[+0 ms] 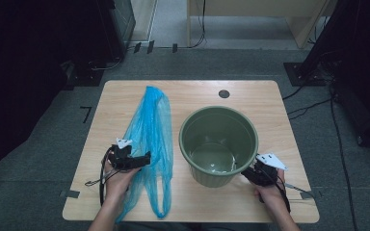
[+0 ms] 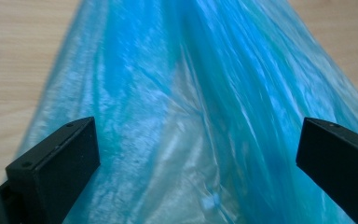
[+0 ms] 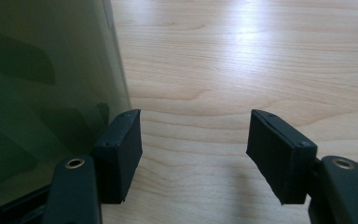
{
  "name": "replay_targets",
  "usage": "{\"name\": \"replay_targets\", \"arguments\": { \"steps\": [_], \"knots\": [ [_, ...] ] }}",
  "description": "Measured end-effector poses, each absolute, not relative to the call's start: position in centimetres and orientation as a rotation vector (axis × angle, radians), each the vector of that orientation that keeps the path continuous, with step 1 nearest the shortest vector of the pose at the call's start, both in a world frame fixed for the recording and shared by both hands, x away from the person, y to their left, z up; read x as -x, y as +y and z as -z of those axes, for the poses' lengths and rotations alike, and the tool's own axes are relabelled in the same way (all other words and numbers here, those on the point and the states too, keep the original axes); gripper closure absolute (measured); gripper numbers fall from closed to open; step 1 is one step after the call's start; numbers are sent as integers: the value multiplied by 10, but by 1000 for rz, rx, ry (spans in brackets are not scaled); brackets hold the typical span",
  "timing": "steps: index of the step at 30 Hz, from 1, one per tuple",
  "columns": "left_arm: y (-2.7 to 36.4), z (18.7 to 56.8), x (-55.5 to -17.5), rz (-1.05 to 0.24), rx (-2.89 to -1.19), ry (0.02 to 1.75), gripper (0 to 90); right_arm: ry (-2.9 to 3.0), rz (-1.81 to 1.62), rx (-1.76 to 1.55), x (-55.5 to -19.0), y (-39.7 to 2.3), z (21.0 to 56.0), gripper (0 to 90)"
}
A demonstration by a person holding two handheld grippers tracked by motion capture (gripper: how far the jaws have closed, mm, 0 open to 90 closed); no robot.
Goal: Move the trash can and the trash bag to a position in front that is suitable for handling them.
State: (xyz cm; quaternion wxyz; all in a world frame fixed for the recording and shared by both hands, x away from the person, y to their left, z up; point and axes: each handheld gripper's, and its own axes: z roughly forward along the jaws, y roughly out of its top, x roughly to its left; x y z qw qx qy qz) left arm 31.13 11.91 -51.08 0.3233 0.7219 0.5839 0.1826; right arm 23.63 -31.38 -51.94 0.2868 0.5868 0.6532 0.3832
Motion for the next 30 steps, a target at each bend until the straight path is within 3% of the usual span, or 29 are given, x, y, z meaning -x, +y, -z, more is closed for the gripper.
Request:
{"name": "replay_targets", "arguments": {
  "steps": [11,18,19,23,25,28,30],
  "knots": [
    [102,514,-303,-576,-2001,1500,1,1871,-1061,-1417,-230,-298,519,387],
    [103,511,-298,-580,-1995,1475,161,1958,-1088,-1375,-228,-292,520,324],
    [103,511,-298,-580,-1995,1475,198,1958,-1088,-1375,-228,-292,520,324],
    [109,508,-293,-581,-1967,1437,595,1943,-1071,-1393,-229,-297,520,316],
    [116,509,-292,-559,-1938,1448,752,1914,-1056,-1432,-231,-302,520,316],
    [127,508,-292,-515,-1899,1471,871,1878,-1037,-1477,-234,-308,520,317],
    [133,503,-291,-525,-1864,1464,892,1847,-1011,-1494,-235,-311,520,313]
  ]
}}
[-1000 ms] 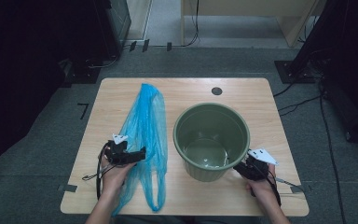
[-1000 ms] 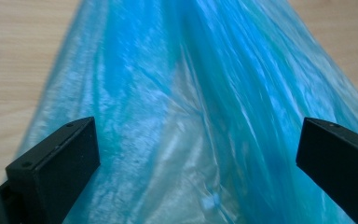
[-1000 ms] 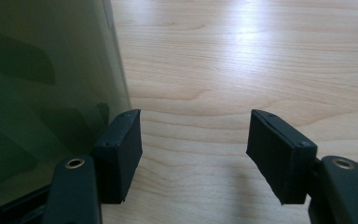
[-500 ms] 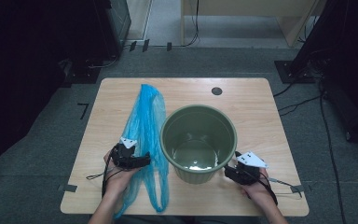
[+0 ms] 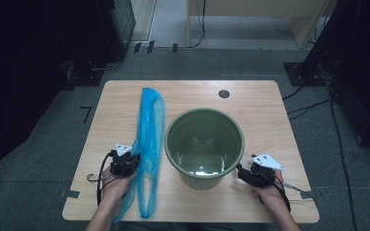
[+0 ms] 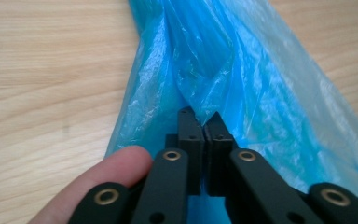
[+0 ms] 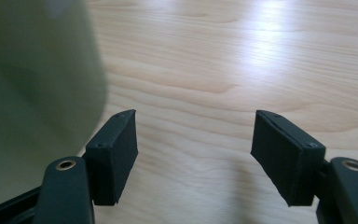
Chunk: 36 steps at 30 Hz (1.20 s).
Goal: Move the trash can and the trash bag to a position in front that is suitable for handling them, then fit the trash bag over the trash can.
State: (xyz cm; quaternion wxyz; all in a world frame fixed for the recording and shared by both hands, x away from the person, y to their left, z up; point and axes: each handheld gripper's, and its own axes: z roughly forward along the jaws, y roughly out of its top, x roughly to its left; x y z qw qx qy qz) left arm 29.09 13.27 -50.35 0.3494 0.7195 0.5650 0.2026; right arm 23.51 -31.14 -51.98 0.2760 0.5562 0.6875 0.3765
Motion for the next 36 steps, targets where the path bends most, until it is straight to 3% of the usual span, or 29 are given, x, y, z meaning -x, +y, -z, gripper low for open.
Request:
{"name": "replay_targets", "arguments": {
  "steps": [11,21,36],
  "knots": [
    [141,463,-271,-684,-1656,1310,897,1732,-794,-1604,-245,-332,522,254],
    [146,412,-250,-717,-1528,1170,898,1779,-804,-1712,-253,-339,524,148],
    [150,348,-214,-710,-1362,941,897,1786,-806,-1709,-253,-339,524,136]
  ]
}}
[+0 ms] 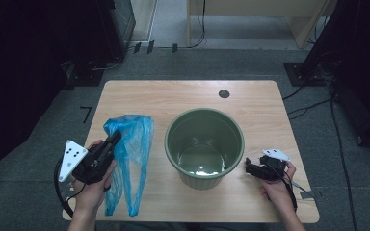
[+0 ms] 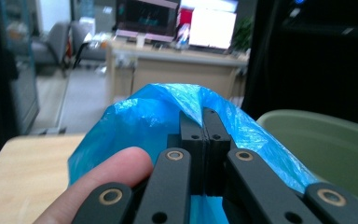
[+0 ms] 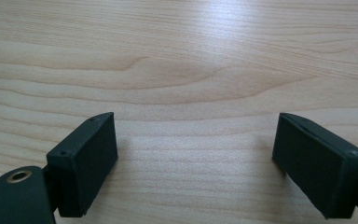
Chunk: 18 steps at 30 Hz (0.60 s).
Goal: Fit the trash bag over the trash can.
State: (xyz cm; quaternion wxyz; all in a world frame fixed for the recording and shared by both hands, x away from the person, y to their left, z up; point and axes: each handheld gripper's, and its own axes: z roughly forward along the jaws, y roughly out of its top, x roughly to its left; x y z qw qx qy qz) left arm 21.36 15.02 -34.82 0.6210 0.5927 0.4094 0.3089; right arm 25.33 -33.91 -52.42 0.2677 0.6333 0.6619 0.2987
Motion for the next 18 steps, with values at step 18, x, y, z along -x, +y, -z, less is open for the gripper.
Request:
{"name": "replay_targets", "arguments": {
  "steps": [18],
  "knots": [
    [127,307,-180,-781,-1144,692,896,1788,-802,-1711,-254,-339,524,120]
  ]
}}
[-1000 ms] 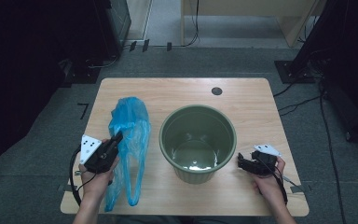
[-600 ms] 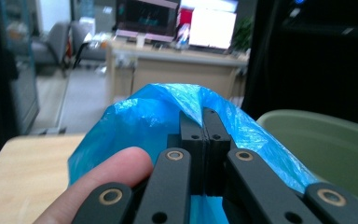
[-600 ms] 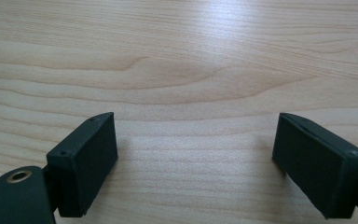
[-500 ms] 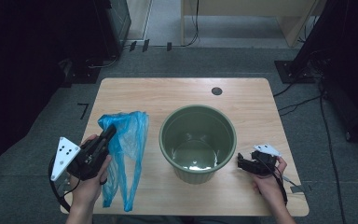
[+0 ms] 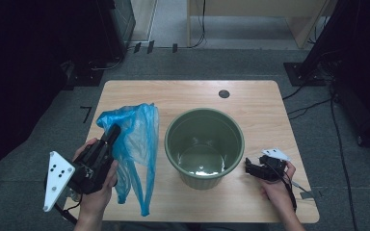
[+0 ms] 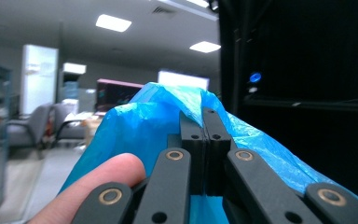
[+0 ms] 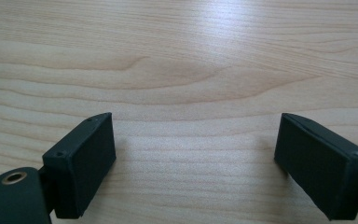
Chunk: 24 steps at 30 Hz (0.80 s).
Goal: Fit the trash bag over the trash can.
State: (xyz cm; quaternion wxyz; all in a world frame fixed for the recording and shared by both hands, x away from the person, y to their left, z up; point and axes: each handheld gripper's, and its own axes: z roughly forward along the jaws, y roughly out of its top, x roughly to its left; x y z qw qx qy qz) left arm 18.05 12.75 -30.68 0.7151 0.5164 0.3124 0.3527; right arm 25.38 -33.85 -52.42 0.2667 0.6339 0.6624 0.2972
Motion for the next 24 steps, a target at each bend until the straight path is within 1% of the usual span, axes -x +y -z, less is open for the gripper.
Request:
{"name": "replay_targets", "arguments": {
  "steps": [2,10,12,17,18,24],
  "knots": [
    [127,295,-173,-748,-1108,642,897,1789,-801,-1709,-254,-339,524,120],
    [121,274,-149,-708,-1045,527,898,1789,-801,-1709,-254,-339,524,120],
    [115,267,-140,-690,-1042,468,897,1789,-802,-1709,-254,-339,524,120],
    [103,260,-130,-665,-1036,403,898,1789,-802,-1709,-254,-339,524,120],
    [99,257,-126,-638,-1032,376,898,1789,-801,-1709,-254,-339,524,120],
    [92,250,-118,-579,-1029,320,897,1788,-803,-1708,-254,-339,524,120]
  ]
}}
